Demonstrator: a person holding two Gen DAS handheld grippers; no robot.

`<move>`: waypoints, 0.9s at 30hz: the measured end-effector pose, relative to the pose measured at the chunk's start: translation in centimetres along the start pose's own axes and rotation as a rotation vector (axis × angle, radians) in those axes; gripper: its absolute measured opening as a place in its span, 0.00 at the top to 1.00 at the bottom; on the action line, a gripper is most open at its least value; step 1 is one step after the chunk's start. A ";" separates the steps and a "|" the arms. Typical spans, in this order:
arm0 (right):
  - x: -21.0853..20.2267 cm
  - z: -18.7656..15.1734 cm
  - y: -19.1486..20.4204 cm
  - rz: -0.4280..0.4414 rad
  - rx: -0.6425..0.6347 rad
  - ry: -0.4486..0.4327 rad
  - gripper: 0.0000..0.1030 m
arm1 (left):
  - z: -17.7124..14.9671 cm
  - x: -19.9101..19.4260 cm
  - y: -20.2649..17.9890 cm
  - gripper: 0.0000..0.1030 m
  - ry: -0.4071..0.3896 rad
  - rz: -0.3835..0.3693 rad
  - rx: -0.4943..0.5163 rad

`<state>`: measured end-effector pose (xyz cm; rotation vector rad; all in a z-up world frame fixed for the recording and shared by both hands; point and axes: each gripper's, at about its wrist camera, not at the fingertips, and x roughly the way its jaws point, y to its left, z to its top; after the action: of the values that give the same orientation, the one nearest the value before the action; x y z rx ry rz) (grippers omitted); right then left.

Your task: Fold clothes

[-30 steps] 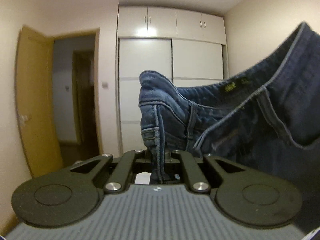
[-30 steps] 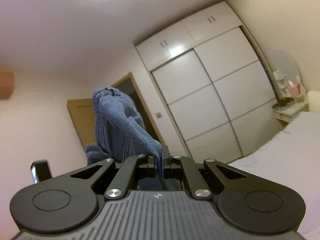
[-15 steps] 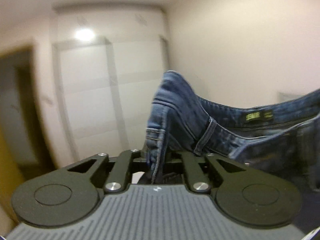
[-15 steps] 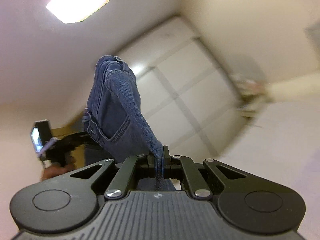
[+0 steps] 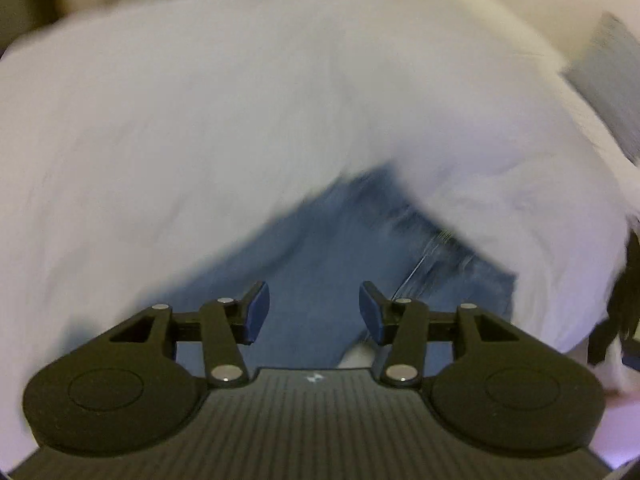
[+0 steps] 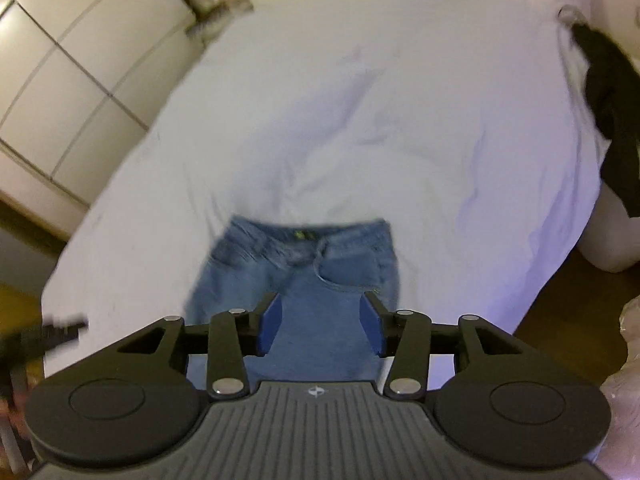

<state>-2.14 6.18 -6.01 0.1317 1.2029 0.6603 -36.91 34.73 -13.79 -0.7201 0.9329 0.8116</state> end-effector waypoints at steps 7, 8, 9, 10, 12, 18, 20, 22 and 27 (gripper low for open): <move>7.1 -3.6 -6.1 0.014 -0.047 0.205 0.51 | -14.2 -1.5 11.0 0.56 0.110 0.242 -0.457; 8.3 -4.3 -6.4 0.001 -0.048 0.224 0.51 | -15.8 -2.1 12.3 0.56 0.104 0.265 -0.511; 9.5 -4.6 -6.8 -0.008 -0.042 0.241 0.51 | -17.4 -2.7 13.6 0.56 0.097 0.287 -0.564; 10.7 -4.9 -7.2 -0.018 -0.037 0.257 0.50 | -18.8 -3.2 14.9 0.55 0.089 0.305 -0.623; 12.7 -5.3 -7.8 -0.030 -0.015 0.275 0.49 | -21.7 -4.9 17.7 0.53 0.068 0.320 -0.730; 17.0 -5.5 -8.8 -0.055 0.028 0.282 0.46 | -24.0 -4.2 22.7 0.48 -0.018 0.315 -0.957; 17.5 -5.2 -8.8 -0.058 0.038 0.263 0.43 | -24.3 -4.1 24.4 0.48 -0.072 0.268 -1.065; 17.8 -4.9 -9.1 -0.052 0.051 0.235 0.39 | -24.6 -3.4 26.0 0.47 -0.133 0.228 -1.177; 19.3 -4.4 -10.1 -0.029 0.115 0.165 0.36 | -25.7 -0.3 29.6 0.41 -0.209 0.187 -1.363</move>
<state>1.81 7.35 -27.88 0.1587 1.3995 0.5853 -72.32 28.62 -29.51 -1.6709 0.1287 1.6612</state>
